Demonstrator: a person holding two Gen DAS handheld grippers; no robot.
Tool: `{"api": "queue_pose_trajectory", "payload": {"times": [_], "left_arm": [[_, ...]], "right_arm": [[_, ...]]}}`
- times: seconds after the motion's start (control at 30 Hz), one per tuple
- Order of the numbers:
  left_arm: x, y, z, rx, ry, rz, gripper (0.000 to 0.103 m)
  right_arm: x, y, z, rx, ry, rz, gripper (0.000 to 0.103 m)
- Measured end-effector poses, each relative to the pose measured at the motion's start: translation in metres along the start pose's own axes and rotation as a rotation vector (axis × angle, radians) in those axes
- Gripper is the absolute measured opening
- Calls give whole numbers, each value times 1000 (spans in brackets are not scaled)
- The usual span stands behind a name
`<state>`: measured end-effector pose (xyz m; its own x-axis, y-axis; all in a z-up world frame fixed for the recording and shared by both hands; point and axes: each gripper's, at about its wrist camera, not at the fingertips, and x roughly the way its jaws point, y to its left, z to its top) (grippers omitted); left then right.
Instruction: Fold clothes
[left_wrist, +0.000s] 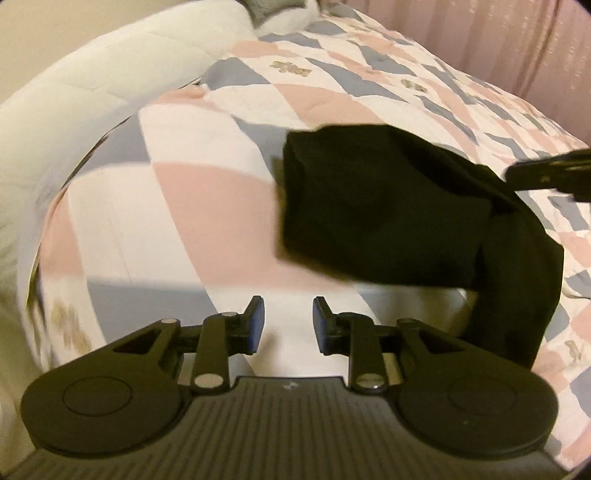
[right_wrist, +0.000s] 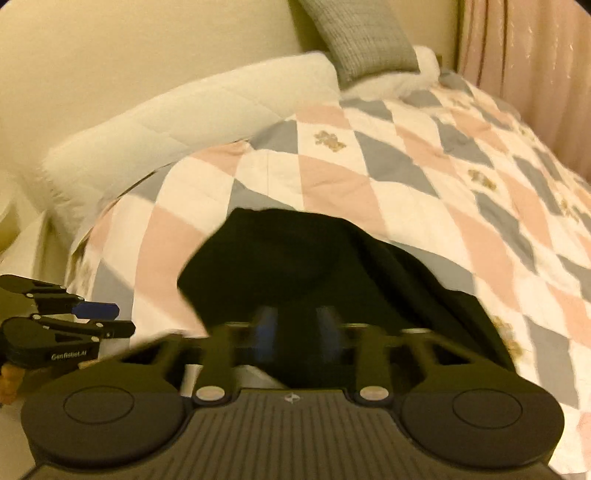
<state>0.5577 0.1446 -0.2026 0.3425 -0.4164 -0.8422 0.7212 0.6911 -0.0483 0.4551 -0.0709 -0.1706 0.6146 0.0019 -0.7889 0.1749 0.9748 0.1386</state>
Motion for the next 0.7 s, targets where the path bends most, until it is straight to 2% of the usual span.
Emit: {"api": "queue_pose_trajectory", "payload": {"times": [0.1,0.13,0.2,0.23,0.27,0.33,0.4,0.47,0.53,0.57,0.63,0.67,0.7], "left_arm": [[8,35,46,30,-16,-107,21],[12,45,62,35,-18,-142,21],[23,61,88,45,-23,-177,20],[29,67,100,47,-29,-187,20],[35,71,110,50,-34,-197,20],[48,76,123,57,-33,-223,21],[62,80,136,65,-30,-249,21],[79,83,148,76,-13,-267,21],[93,83,160,80,6,-288,21],[100,83,166,81,16,-301,21],[114,81,179,93,34,-320,21],[122,78,185,106,45,-327,21],[130,75,191,124,62,-332,21]], "right_arm": [[31,13,31,121,28,-9,6],[42,14,40,170,37,-19,13],[62,15,58,267,56,-39,41],[72,15,67,316,65,-49,48],[83,16,77,365,74,-60,61],[104,1,90,519,106,-111,65],[125,-21,102,694,142,-176,73],[146,-41,112,851,175,-241,74],[167,-55,117,895,223,-296,82],[181,-60,118,895,279,-334,83],[203,-70,109,897,361,-377,75],[209,-75,100,908,383,-373,54],[209,-79,89,931,379,-344,40]]}}
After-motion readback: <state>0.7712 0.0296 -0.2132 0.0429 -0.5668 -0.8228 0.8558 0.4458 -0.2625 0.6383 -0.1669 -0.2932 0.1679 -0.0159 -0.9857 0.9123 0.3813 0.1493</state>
